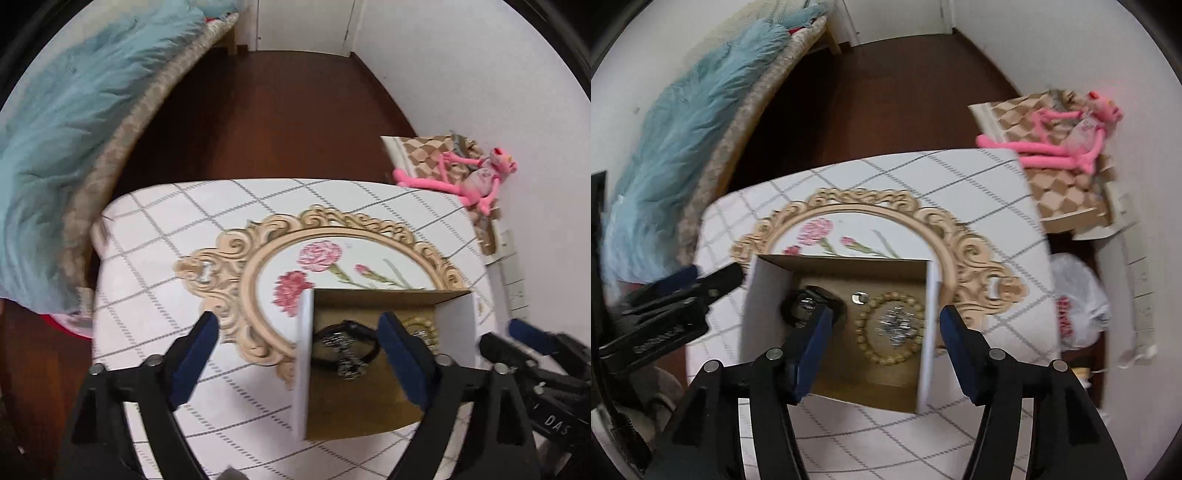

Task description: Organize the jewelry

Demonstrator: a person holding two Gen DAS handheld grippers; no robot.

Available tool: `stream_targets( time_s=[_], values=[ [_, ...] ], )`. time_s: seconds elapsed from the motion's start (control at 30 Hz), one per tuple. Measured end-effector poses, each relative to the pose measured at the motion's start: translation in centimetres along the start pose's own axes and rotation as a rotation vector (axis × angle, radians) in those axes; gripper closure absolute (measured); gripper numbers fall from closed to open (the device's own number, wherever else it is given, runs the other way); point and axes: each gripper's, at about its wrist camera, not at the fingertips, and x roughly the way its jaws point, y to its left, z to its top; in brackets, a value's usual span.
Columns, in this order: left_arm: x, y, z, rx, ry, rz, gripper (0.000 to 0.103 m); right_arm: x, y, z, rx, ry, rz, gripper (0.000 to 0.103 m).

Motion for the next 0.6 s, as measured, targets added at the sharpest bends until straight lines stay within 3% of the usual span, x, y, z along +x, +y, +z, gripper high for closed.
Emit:
stream_targets(
  time_s=[0.03,0.1,0.37,0.6],
  values=[
    [-0.3,0.0,-0.2,0.006,-0.012,0.018,0.002,-0.2,0.0,-0.2,0.000,0.000,-0.014,0.020],
    [-0.9,-0.1,-0.7,0.026,-0.038,0.059,0.002,-0.3,0.1,-0.9,-0.006,0.000,-0.078,0.005],
    [-1.8,0.1,-3.9,0.042,-0.064,0.141,0.001,0.5,-0.3,-4.4,0.013,0.030,-0.160,0.002],
    [-4.2,0.1,-5.9,0.017,-0.086,0.124,0.001,-2.3,0.2,-6.1,0.026,-0.030,-0.180,0.001]
  ],
)
